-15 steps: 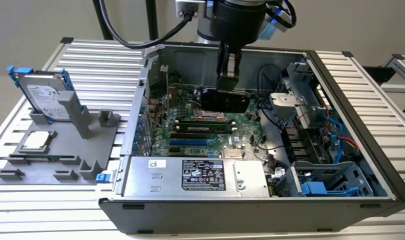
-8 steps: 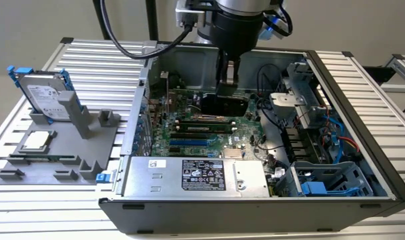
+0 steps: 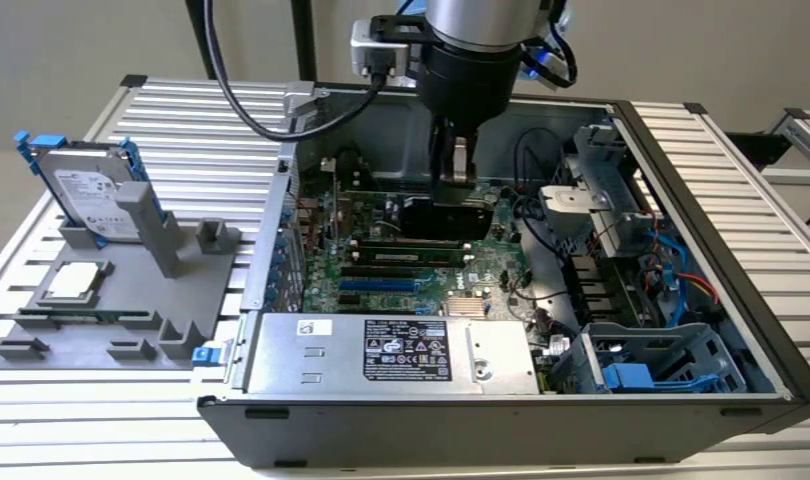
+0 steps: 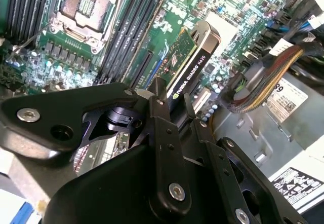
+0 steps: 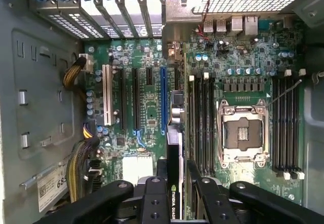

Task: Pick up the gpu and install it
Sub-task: 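Insert the gpu into the slot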

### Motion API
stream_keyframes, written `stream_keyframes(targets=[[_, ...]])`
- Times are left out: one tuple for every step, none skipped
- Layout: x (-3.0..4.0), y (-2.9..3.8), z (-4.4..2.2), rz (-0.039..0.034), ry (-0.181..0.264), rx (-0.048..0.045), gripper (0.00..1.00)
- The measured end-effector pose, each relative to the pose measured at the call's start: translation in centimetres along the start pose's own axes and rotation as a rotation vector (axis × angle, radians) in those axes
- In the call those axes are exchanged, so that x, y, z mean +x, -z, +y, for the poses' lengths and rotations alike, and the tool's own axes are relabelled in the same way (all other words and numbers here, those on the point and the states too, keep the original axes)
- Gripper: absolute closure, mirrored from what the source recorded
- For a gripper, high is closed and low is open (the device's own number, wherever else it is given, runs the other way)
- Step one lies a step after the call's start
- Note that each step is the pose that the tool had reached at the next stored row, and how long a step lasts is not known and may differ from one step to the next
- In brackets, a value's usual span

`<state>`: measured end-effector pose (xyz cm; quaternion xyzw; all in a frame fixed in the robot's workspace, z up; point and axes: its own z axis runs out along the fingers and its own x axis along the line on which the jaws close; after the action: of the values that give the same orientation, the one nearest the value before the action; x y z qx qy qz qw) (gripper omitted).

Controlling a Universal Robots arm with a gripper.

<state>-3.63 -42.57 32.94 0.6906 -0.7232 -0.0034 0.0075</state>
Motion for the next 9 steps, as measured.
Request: stream_keyframes(targets=[[0.04,-0.17,0.0,0.0001,0.005,0.0,1.0],[0.07,-0.29,-0.01,0.0001,0.01,-0.0002,1.0],[0.08,-0.38,-0.01,0.0002,0.014,-0.0006,1.0],[0.09,-0.43,-0.01,0.0004,0.016,-0.0009,1.0],[0.09,-0.44,0.0,0.0018,0.017,-0.0011,1.0],[0.11,-0.44,0.0,0.0031,0.017,-0.0012,1.0],[0.12,-0.47,0.0,0.0033,0.018,-0.0011,1.0],[0.13,-0.53,0.01,0.0032,0.018,-0.001,1.0],[0.14,-0.6,0.02,0.0033,0.018,-0.0009,1.0]])
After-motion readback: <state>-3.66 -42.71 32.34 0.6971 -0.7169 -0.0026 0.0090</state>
